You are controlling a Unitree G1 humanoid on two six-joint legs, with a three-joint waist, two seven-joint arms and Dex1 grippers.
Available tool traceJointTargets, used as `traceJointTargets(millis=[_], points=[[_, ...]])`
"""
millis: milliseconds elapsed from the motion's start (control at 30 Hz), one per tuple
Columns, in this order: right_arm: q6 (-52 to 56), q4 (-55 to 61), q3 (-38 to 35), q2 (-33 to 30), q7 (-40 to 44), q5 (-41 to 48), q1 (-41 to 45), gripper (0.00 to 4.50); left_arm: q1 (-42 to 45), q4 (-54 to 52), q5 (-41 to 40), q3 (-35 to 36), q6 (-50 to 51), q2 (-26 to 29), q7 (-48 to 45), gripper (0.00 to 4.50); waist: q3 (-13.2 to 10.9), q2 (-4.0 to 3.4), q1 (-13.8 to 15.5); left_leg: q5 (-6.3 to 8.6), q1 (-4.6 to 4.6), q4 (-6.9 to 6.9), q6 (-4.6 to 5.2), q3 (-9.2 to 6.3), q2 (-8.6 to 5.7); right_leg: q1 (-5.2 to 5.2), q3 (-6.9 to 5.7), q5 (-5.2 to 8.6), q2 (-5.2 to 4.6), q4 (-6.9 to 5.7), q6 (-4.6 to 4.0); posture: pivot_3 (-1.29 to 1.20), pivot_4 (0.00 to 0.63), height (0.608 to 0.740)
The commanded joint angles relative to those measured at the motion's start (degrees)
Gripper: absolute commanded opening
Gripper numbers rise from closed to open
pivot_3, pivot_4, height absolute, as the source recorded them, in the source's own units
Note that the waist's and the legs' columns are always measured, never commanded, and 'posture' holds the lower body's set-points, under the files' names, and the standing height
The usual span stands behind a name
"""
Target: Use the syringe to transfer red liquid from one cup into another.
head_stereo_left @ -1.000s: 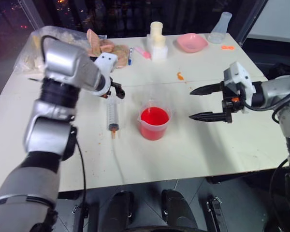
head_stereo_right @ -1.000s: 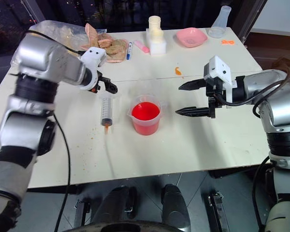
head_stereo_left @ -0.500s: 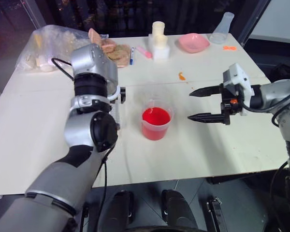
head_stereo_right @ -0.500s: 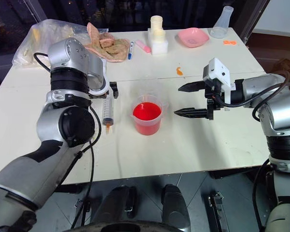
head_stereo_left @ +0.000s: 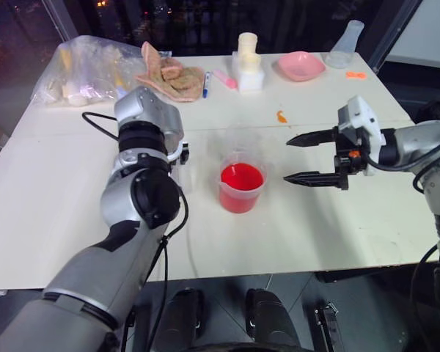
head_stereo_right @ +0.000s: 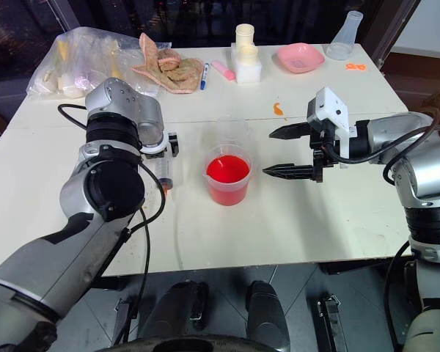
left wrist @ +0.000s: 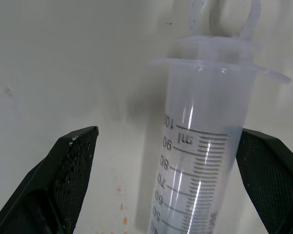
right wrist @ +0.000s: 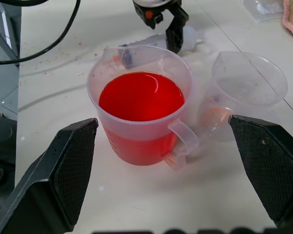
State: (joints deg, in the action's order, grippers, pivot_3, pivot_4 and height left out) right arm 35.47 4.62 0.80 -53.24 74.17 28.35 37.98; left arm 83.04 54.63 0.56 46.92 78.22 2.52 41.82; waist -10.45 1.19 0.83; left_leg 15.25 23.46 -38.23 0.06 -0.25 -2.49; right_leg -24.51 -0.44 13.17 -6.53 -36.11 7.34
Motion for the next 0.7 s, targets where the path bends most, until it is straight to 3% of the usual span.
traceJointTargets(millis=[33, 367, 533, 700], points=[[-0.44, 1.64, -2.73, -1.07, -0.42, 0.80, 0.01, 4.50, -0.04, 2.90, -2.43, 0.03, -4.11, 1.44, 1.24, 4.48, 0.00, 0.00, -0.03, 0.00, 0.00, 0.00, 0.00, 0.00, 0.00, 0.00, 0.00, 0.00, 0.00, 0.00, 0.00, 0.00, 0.150, 0.740], [-0.44, 1.99, -2.86, -1.39, -0.69, 0.73, -0.16, 4.50, -1.77, 9.20, -8.45, -1.61, -9.62, 3.21, 2.62, 1.61, 0.02, -0.02, -0.20, -0.06, -0.06, -0.01, -0.07, 0.01, 0.01, 0.01, -0.01, -0.03, 0.01, -0.08, 0.00, 0.00, 0.150, 0.740], [-0.36, 1.97, -2.76, -1.54, -0.64, 0.74, 0.15, 4.50, -1.73, 7.57, -12.08, -0.69, -8.74, 3.74, 3.32, 1.55, 0.02, -0.02, -0.18, -0.06, -0.07, -0.01, -0.08, 0.01, 0.01, 0.01, -0.01, -0.03, 0.02, -0.11, 0.00, 0.00, 0.150, 0.740], [-0.45, 1.83, -2.67, -1.38, -0.87, 0.61, 0.46, 4.50, -1.45, -2.48, -14.45, -8.44, -4.33, 6.73, -8.82, 1.55, 0.01, 0.00, -0.20, -0.08, -0.06, -0.01, -0.10, 0.01, 0.01, 0.01, -0.01, -0.04, 0.03, -0.11, 0.00, 0.00, 0.150, 0.740]])
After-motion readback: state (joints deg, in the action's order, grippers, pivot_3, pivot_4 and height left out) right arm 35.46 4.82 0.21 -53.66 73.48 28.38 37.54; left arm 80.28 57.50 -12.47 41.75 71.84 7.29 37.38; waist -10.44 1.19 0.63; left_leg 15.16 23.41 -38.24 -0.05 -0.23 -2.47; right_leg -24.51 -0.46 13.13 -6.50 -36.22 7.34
